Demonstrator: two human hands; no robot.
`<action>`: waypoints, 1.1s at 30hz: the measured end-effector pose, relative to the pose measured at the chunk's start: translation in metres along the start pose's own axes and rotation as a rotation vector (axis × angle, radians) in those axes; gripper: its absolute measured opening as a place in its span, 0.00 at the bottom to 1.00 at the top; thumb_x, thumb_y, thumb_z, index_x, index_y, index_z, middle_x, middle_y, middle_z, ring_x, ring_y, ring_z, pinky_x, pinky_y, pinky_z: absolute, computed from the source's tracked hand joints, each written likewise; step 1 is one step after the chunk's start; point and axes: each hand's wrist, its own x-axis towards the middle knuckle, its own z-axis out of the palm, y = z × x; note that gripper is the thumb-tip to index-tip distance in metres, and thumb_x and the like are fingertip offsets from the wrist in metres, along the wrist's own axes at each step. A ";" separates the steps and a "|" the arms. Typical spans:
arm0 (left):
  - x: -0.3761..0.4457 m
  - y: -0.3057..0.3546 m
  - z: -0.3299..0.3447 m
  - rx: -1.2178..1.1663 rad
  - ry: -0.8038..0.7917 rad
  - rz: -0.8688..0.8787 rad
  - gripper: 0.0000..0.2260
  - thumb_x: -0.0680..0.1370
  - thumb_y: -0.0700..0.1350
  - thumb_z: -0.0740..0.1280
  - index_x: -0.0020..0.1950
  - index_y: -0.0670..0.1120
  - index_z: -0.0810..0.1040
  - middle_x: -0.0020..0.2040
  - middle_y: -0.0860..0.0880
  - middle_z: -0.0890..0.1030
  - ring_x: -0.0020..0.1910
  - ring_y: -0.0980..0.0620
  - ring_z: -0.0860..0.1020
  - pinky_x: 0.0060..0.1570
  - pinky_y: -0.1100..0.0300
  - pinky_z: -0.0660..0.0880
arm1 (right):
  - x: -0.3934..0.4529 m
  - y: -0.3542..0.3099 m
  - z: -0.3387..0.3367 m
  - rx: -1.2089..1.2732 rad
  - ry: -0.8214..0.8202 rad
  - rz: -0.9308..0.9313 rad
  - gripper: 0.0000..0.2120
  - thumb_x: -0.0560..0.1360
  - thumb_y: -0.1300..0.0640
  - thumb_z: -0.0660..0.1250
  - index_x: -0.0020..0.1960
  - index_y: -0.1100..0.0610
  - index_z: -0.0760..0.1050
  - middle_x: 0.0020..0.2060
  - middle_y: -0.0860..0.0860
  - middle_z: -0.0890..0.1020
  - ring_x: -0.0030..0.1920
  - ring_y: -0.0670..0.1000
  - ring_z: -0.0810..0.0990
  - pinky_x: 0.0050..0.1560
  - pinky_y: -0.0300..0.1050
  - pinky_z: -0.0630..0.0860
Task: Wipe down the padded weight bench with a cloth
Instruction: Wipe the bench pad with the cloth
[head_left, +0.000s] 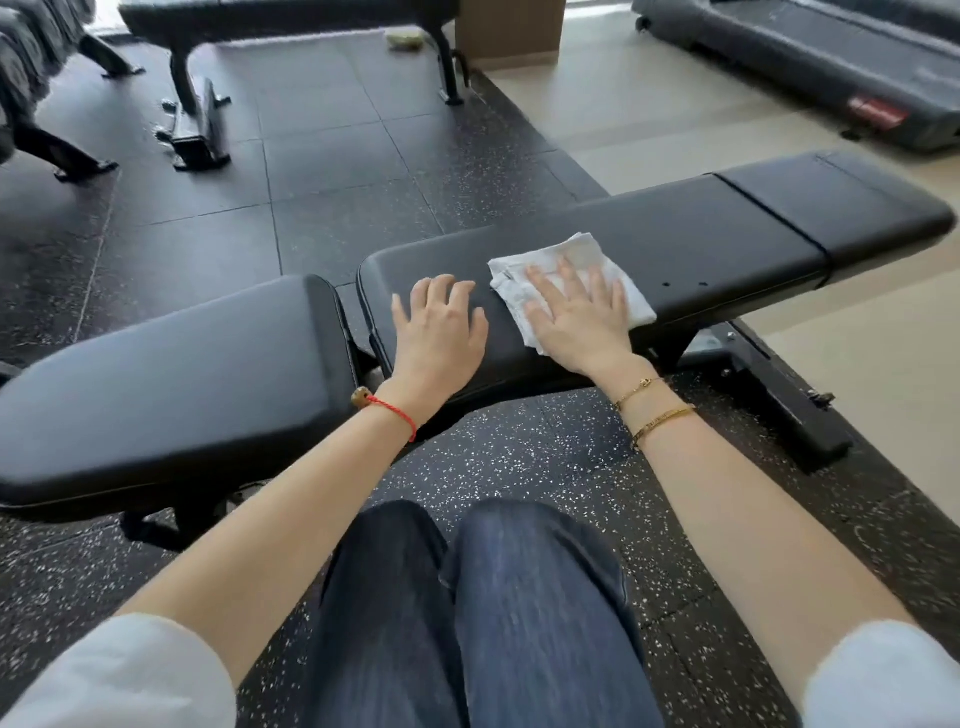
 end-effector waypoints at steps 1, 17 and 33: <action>-0.002 0.002 0.003 -0.002 -0.013 -0.006 0.19 0.83 0.49 0.55 0.73 0.47 0.68 0.73 0.48 0.67 0.75 0.46 0.59 0.75 0.37 0.50 | -0.001 -0.001 -0.001 0.006 -0.006 0.006 0.25 0.81 0.37 0.42 0.78 0.34 0.47 0.80 0.46 0.46 0.79 0.58 0.42 0.76 0.59 0.35; -0.002 0.026 0.015 -0.013 -0.006 -0.140 0.19 0.81 0.50 0.55 0.71 0.46 0.67 0.73 0.44 0.63 0.76 0.42 0.55 0.74 0.34 0.45 | 0.026 0.017 -0.010 0.000 -0.060 -0.032 0.26 0.80 0.35 0.43 0.77 0.33 0.46 0.80 0.45 0.44 0.79 0.57 0.39 0.76 0.57 0.34; 0.017 0.057 0.039 0.080 0.188 -0.404 0.16 0.77 0.47 0.60 0.64 0.47 0.72 0.67 0.46 0.70 0.72 0.43 0.62 0.73 0.34 0.50 | 0.050 0.068 -0.024 -0.032 -0.130 -0.447 0.25 0.82 0.39 0.43 0.78 0.35 0.44 0.80 0.46 0.45 0.79 0.55 0.39 0.76 0.58 0.35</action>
